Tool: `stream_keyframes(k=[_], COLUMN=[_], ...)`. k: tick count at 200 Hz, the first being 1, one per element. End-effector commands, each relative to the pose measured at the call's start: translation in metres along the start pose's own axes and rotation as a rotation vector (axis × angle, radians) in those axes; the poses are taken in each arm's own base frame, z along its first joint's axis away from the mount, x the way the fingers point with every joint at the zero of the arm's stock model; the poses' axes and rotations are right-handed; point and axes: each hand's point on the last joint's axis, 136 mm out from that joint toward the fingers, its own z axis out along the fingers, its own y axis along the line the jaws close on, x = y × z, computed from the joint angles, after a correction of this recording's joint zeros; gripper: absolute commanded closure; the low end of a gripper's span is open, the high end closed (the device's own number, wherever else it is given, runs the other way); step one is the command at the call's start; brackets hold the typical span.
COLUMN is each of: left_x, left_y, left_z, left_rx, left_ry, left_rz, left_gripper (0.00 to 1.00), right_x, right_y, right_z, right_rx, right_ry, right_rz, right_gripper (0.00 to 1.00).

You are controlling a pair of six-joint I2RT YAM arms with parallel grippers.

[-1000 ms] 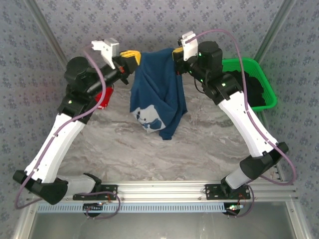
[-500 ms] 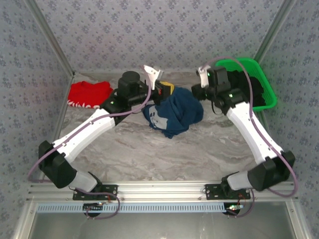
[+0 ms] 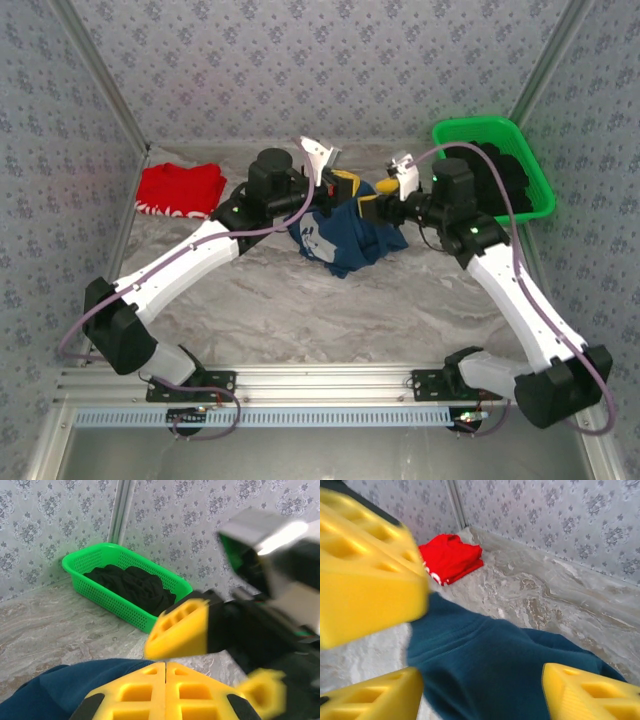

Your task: Fold the inside-out t-shirt

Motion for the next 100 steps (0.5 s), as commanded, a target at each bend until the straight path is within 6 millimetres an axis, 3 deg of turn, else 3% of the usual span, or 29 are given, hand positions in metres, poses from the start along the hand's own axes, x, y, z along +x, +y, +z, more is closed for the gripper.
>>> stream_keyframes(k=[1, 23, 32, 40, 50, 63, 82, 100], left_x=[-0.016, -0.015, -0.015, -0.013, -0.006, 0.013, 0.058, 0.109], left_y=[-0.013, -0.012, -0.009, -0.005, 0.007, 0.037, 0.089, 0.119], left_z=[-0.003, -0.005, -0.009, -0.014, -0.021, -0.032, -0.043, -0.035], left_rx=[0.033, 0.020, 0.003, -0.018, -0.056, -0.150, -0.278, -0.343], left_ry=[-0.047, -0.042, -0.041, -0.041, -0.028, 0.005, 0.078, 0.197], left_rz=[0.027, 0.042, 0.054, 0.068, 0.081, 0.068, -0.027, -0.075], left_gripper=[1.00, 1.00, 1.00, 0.85, 0.59, 0.41, 0.33, 0.32], right_x=[-0.013, 0.000, 0.007, 0.018, 0.033, 0.056, 0.101, 0.151], right_y=[0.011, 0.008, 0.001, -0.007, -0.017, -0.028, -0.044, -0.047], right_z=[0.006, 0.002, -0.004, -0.009, -0.018, -0.030, -0.049, -0.057], right_rx=[-0.075, -0.054, -0.003, 0.055, 0.129, 0.227, 0.383, 0.452], right_ry=[-0.066, -0.039, -0.025, 0.004, 0.053, 0.130, 0.239, 0.342], right_rz=[-0.010, 0.013, 0.019, 0.034, 0.068, 0.129, 0.269, 0.410], right_gripper=[0.56, 1.00, 1.00, 1.00, 1.00, 1.00, 1.00, 1.00])
